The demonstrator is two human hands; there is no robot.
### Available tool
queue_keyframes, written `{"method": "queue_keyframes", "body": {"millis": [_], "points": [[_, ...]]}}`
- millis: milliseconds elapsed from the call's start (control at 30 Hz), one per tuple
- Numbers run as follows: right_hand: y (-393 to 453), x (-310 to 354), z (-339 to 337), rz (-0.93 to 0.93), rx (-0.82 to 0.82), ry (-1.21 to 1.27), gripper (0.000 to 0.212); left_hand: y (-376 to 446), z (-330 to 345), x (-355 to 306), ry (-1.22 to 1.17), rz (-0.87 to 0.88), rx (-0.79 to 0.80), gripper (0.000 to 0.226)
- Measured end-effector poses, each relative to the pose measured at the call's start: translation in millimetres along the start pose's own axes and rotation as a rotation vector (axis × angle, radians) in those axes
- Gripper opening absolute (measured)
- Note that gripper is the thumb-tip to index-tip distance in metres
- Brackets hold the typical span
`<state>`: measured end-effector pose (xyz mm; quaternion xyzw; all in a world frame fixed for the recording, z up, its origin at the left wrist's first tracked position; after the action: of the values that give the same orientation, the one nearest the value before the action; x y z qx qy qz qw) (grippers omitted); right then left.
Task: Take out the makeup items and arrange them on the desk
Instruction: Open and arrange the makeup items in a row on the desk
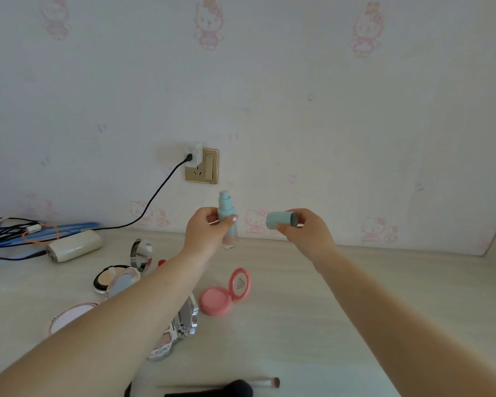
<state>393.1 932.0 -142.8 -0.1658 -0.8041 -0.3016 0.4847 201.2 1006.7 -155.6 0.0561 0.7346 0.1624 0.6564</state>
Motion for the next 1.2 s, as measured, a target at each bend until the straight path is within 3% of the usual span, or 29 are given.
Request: {"method": "queue_keyframes", "body": {"millis": [267,467,567,1200], "points": [[7,-40,54,-0.063,0.202,-0.247,0.051,18,15,37,0.186,-0.021,0.080,0.038],[3,-60,72,-0.111,0.292,-0.308,0.051,19,27,50,0.319,-0.041,0.182,0.021],[1,-65,75,-0.136,0.332,-0.339,0.056,18,30,55,0.343,-0.058,0.216,0.024],[-4,-78,81,-0.063,0.317,-0.264,0.066,12,33,65,0.251,-0.159,0.219,0.043]]}}
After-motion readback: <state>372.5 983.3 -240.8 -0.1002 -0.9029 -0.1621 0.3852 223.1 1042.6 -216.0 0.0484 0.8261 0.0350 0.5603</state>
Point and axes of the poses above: each hand's wrist, its own y-axis towards the middle knuckle, its own z-axis out of the palm, x = y × z, the point moved 3 cm from there along y, towards the middle knuckle, and after that the axes turned 10 degrees about -x, right-handed, at the moved point
